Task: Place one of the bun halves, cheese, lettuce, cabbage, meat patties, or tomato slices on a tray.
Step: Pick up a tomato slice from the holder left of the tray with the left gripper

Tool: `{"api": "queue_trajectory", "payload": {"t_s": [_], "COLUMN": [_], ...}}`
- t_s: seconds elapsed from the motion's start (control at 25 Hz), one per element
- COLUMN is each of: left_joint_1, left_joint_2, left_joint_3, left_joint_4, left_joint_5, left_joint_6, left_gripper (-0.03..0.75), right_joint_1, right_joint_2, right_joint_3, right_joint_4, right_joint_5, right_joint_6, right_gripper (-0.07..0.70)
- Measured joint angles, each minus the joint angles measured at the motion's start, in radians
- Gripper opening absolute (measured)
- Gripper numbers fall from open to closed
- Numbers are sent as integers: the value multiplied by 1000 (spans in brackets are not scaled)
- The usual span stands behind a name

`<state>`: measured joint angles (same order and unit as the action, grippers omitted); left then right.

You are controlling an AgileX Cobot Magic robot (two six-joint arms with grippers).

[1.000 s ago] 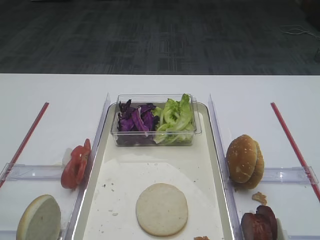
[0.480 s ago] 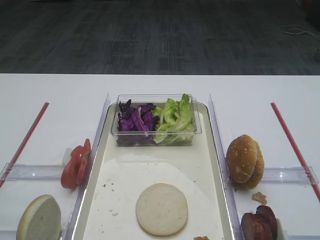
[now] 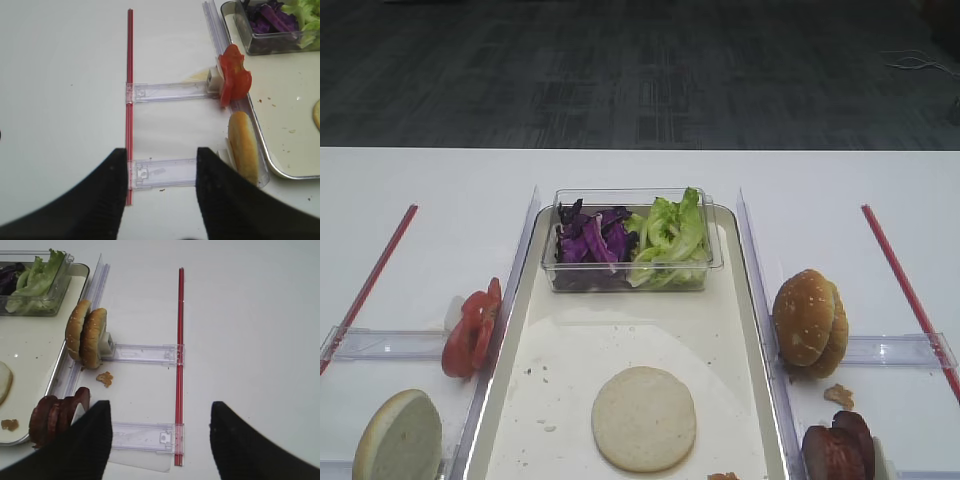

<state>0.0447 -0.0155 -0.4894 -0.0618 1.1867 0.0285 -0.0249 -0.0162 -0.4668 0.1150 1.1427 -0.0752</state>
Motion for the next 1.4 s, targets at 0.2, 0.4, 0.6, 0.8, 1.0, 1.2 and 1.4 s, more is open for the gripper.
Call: {"api": "queue_trajectory", "payload": {"t_s": [0.2,0.4,0.6,0.8,1.0,1.2,1.4], "left_joint_1": [0,0,0,0,0,0,0], "left_joint_2": [0,0,0,0,0,0,0], "left_joint_3": [0,0,0,0,0,0,0], "left_joint_4": [0,0,0,0,0,0,-2], "left_joint_5": [0,0,0,0,0,0,0], "left_joint_6": [0,0,0,0,0,0,0], "left_gripper": [303,303,320,384,392,391,390], "right_joint_1": [0,0,0,0,0,0,0], "right_joint_2": [0,0,0,0,0,0,0], "right_joint_3": [0,0,0,0,0,0,0], "right_joint_4": [0,0,0,0,0,0,0], "right_joint_5": [0,0,0,0,0,0,0], "right_joint_6": [0,0,0,0,0,0,0], "right_gripper": [477,477,477,477,477,477,477]}}
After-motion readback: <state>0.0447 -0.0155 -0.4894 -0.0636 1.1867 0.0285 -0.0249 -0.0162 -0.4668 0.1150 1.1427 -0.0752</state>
